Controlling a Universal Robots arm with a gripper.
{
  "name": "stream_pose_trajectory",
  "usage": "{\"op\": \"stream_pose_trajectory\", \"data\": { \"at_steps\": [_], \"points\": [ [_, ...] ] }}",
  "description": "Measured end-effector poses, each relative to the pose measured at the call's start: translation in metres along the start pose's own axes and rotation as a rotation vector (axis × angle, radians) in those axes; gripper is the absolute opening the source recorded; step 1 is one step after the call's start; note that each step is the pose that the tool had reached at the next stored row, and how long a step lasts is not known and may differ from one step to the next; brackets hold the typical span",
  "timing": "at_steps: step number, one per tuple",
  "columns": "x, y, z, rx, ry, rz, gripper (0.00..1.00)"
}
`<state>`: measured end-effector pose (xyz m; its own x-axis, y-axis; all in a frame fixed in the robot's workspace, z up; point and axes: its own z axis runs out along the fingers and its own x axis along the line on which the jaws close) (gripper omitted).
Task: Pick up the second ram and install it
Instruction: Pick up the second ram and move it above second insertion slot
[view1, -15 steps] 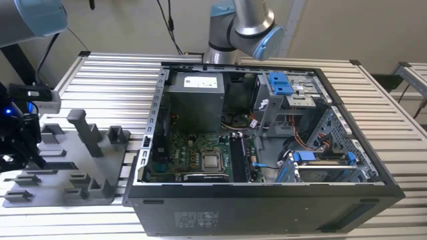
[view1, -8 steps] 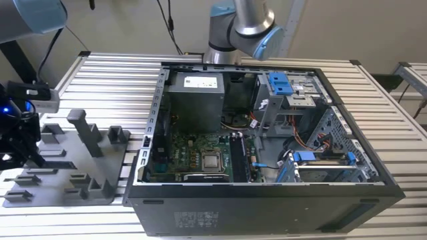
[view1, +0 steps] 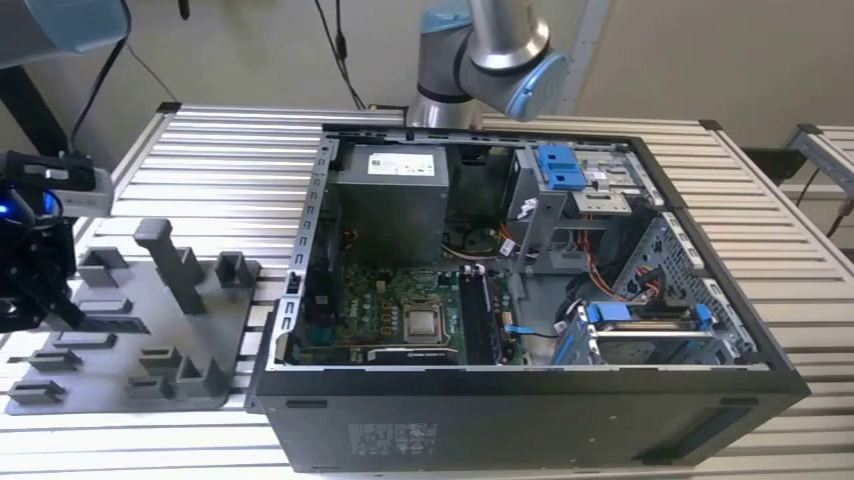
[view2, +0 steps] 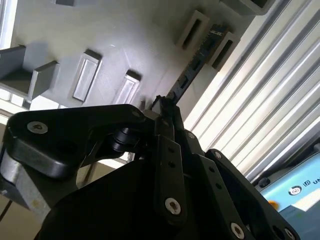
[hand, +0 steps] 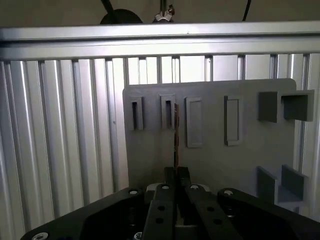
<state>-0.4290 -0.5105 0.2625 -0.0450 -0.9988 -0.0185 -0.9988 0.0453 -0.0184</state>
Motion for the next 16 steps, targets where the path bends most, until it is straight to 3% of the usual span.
{"op": "stream_pose_trajectory", "data": {
  "at_steps": [16],
  "points": [
    [-0.0005, -0.0005, -0.0291, 0.0001, 0.0001, 0.003, 0.14]
  ]
}}
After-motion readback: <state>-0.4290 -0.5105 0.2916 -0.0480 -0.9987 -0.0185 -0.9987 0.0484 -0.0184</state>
